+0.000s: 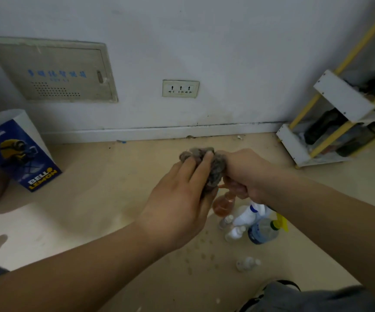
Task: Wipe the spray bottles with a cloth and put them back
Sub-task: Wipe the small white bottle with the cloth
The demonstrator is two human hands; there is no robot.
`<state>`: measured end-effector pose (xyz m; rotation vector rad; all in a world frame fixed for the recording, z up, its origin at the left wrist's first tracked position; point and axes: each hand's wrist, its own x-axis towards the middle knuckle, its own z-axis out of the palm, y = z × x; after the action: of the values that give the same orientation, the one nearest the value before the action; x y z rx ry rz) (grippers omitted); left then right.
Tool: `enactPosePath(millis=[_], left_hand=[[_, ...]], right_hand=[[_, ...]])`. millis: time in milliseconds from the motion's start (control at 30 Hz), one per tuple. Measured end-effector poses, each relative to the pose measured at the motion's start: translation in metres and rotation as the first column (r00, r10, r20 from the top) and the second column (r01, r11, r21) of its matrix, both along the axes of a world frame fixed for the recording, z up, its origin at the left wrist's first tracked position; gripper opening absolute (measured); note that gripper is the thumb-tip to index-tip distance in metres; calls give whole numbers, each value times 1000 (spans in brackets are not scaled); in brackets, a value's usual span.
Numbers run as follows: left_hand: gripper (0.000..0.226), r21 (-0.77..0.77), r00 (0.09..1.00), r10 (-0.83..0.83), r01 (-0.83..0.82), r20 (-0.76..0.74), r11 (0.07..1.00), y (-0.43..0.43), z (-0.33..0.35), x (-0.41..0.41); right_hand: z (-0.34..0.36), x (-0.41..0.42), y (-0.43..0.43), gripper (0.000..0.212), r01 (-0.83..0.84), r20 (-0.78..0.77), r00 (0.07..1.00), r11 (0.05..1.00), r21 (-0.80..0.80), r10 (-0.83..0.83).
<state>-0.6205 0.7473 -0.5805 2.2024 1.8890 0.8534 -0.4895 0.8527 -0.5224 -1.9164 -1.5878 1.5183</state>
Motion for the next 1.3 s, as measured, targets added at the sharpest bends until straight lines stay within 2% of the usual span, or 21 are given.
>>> enactPosePath(millis=[100,133,167,200,233,300,367,433,467,533,633,767,833,933,1000,1033,1100,1167,1233,1267,1300], left_hand=[[63,-94,971,-103,84,-216,992,-4,-16,-20],[60,-123,971,-101,76,-218,989,-3,-21,-26],[52,-169,989,-67,44,-133,985,-3,-24,-31],[41,-223,999,15,-8,30,975,-3,-22,-33],[30,-303,965,116,-41,234,952,-2,-17,-32],[20,-448,755,307,-20,579,894,0,-5,-29],[18,-542,494,457,35,740,840,2,5,-25],[15,-618,208,590,106,780,779,4,12,-23],[15,-642,104,634,143,766,753,4,13,-23],[17,-673,29,678,164,735,722,5,13,-24],[22,-711,28,715,147,698,688,7,14,-28],[26,-747,51,749,137,661,650,9,16,-34],[28,-759,122,750,125,650,638,9,18,-34],[25,-709,357,665,-9,657,705,9,24,-29],[23,-487,673,400,-67,623,871,3,27,-21],[21,-341,818,212,-21,535,940,-2,28,-16],[30,-181,941,-27,93,338,979,-13,23,-8],[45,-173,950,-63,121,306,978,-15,19,-10],[31,-185,921,-24,104,389,977,-12,17,-16],[26,-241,888,47,73,457,968,-7,18,-19],[28,-342,809,181,26,559,939,0,18,-23]], right_hand=[[-3,6,5,29,25,43,999,1000,-8,-25],[-3,8,6,27,28,72,997,1000,-1,-28],[-3,9,7,27,33,101,994,999,4,-33],[-2,9,7,26,32,126,991,1000,0,-31],[-1,9,6,25,23,137,990,1000,-11,-21],[1,7,5,25,-8,130,991,999,-51,14],[2,4,2,29,-45,105,993,993,-107,56],[5,0,0,37,-72,77,994,987,-140,84],[6,-2,-1,43,-90,63,993,987,-133,99],[8,-4,-3,55,-187,117,975,982,-21,188],[11,-5,-9,70,-393,278,904,888,238,325],[10,-4,-10,56,-488,197,873,780,391,447],[9,-6,-11,56,-524,185,848,735,430,496],[6,-5,-11,56,-438,137,895,783,440,424],[2,-4,-11,53,-352,108,935,848,397,337],[-1,-4,-11,51,-319,102,947,874,365,303],[-7,-5,-10,44,-257,72,966,927,272,247],[-5,-5,-11,44,-265,68,964,933,243,256],[-1,-3,-12,51,-358,121,934,867,346,336],[0,-4,-14,56,-399,149,916,822,405,372],[3,-5,-17,59,-429,169,902,786,445,397]])
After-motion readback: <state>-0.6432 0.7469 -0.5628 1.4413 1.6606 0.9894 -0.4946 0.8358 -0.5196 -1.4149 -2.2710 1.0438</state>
